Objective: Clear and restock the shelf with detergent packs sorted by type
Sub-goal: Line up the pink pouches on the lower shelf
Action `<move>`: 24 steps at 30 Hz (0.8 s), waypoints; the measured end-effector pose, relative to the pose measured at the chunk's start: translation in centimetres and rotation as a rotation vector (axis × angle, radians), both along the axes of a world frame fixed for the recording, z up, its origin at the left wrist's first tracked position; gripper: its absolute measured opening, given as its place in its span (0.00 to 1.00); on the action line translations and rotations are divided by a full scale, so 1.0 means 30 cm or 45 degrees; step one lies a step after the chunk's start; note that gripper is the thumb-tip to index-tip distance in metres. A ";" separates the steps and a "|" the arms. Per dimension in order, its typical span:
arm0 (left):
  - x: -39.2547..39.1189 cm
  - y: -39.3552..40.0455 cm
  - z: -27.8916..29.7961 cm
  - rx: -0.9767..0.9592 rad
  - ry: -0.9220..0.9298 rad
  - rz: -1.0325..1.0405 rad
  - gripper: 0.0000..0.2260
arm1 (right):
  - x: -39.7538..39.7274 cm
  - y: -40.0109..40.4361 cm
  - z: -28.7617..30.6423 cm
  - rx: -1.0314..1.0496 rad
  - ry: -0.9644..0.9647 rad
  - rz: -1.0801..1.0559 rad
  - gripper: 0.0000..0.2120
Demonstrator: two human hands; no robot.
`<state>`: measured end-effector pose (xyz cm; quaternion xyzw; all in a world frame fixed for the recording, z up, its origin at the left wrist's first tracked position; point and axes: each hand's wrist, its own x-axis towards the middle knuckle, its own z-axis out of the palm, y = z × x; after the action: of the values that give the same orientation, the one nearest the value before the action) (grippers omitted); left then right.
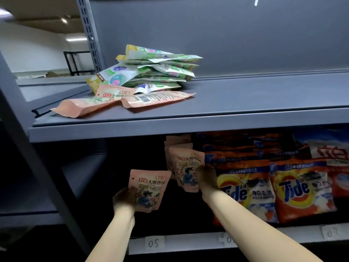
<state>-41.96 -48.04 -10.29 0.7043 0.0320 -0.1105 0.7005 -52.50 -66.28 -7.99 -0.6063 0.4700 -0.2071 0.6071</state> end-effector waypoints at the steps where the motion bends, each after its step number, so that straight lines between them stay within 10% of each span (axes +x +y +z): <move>1: 0.009 -0.012 -0.012 -0.005 0.003 -0.010 0.08 | 0.034 0.000 -0.012 0.018 -0.008 0.014 0.12; 19: 0.067 -0.269 -0.187 -0.203 0.271 -0.331 0.16 | 0.105 -0.008 -0.114 0.000 -0.215 0.163 0.08; 24: 0.066 -0.312 -0.172 -0.147 0.159 -0.422 0.12 | 0.098 0.031 -0.225 -0.231 0.148 0.165 0.16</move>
<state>-39.99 -57.40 -15.46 0.6504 -0.0476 -0.2696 0.7085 -49.55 -65.35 -14.73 -0.6989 0.4437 -0.1737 0.5334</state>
